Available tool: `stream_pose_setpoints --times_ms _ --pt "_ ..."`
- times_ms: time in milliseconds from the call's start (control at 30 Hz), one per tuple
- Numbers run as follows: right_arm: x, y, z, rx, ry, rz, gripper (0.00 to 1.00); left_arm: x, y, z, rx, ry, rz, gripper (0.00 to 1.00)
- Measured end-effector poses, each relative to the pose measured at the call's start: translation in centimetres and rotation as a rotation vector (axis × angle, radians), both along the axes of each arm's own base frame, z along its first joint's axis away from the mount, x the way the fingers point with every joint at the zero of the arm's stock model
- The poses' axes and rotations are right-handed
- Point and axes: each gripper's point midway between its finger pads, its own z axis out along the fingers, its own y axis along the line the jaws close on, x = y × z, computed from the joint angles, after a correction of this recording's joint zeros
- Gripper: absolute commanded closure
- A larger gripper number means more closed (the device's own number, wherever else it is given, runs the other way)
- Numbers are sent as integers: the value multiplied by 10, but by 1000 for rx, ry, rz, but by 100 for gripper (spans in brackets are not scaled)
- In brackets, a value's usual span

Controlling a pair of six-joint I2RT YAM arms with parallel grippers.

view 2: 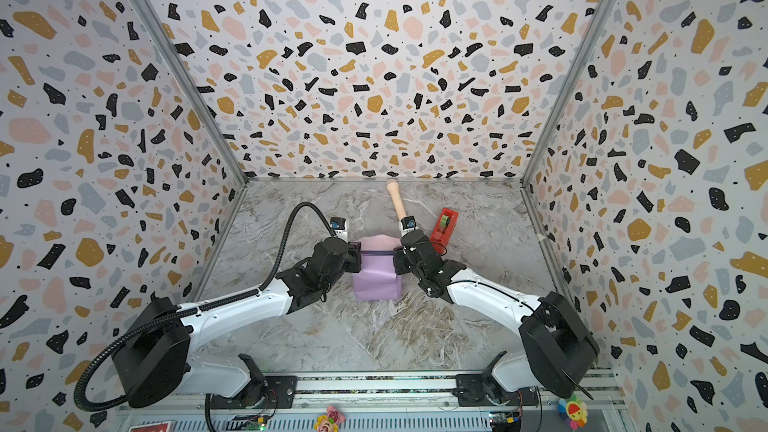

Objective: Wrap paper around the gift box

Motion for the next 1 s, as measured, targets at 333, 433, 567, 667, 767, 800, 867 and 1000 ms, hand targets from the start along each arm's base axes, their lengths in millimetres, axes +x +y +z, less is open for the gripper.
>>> stream_pose_setpoints --times_ms 333,433,567,667,767,800,867,1000 --pt "-3 -1 22 54 -7 22 48 1 -2 -3 -5 8 -7 96" --pt "-6 -3 31 72 -17 24 46 1 -4 -4 -9 7 -8 99" --pt "-10 -6 41 87 -30 22 43 2 -4 -3 -11 5 -8 100" --pt "-12 -7 44 93 -32 20 43 2 -4 -3 -12 4 -8 100" --pt "-12 -7 41 91 -25 16 56 2 -4 -3 -12 4 -8 100" --pt "-12 -6 40 88 -22 16 58 2 -4 -3 -12 4 -8 100" --pt "-12 -5 35 82 -12 17 60 2 -4 -3 -12 4 -8 100" --pt "-14 -1 30 72 -1 26 61 2 -4 -3 -12 4 -8 100"
